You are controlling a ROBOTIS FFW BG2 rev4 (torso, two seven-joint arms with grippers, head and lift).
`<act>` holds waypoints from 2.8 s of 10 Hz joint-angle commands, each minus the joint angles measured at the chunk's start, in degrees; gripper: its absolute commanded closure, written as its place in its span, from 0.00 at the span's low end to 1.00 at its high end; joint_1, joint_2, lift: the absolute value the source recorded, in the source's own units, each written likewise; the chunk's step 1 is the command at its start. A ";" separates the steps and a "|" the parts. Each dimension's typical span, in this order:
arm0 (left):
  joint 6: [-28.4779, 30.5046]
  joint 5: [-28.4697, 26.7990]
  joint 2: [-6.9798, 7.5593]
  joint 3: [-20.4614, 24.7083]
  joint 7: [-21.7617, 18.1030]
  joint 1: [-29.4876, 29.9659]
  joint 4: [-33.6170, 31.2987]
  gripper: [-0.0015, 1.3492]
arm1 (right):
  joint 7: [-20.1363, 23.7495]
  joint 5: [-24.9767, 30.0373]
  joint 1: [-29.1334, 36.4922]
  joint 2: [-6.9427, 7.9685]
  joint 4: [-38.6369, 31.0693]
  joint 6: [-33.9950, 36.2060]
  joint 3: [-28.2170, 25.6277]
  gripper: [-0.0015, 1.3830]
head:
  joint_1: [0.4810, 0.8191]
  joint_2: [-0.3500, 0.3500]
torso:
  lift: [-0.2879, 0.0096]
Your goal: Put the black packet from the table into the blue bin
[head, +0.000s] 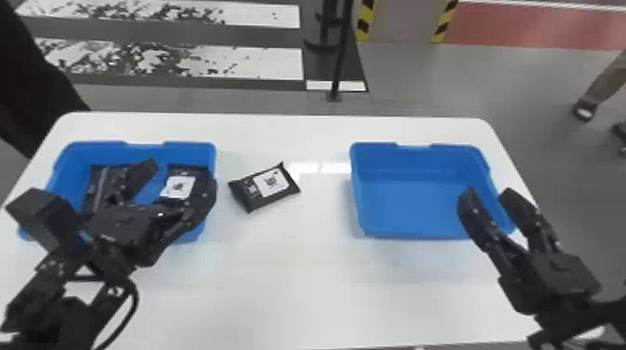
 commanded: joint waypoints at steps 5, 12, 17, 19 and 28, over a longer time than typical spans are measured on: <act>9.09 -15.89 -1.06 -8.24 -5.29 -18.37 15.00 0.10 | -0.03 0.15 -0.17 0.05 0.31 0.00 0.11 0.37 | 0.63 0.24 | 0.60; 16.40 -31.20 -2.12 -17.72 -8.46 -35.80 33.99 0.10 | 0.06 0.15 -0.73 0.05 0.59 0.14 0.11 0.37 | 0.63 0.21 | 0.60; 21.33 -31.78 -2.29 -21.04 -10.39 -42.27 44.68 0.11 | 0.06 -0.31 -0.59 0.05 0.59 0.14 0.11 0.37 | 0.63 0.15 | 0.60; 24.00 -31.78 -2.20 -21.27 -11.27 -43.26 46.78 0.21 | 0.06 -0.31 -0.73 0.05 0.59 0.14 0.11 0.37 | 0.63 0.17 | 0.60; 19.22 -22.52 -0.18 -19.78 -14.96 -38.90 34.27 0.82 | 0.06 -0.42 -0.17 0.05 0.45 0.14 0.00 0.37 | 0.63 0.12 | 0.60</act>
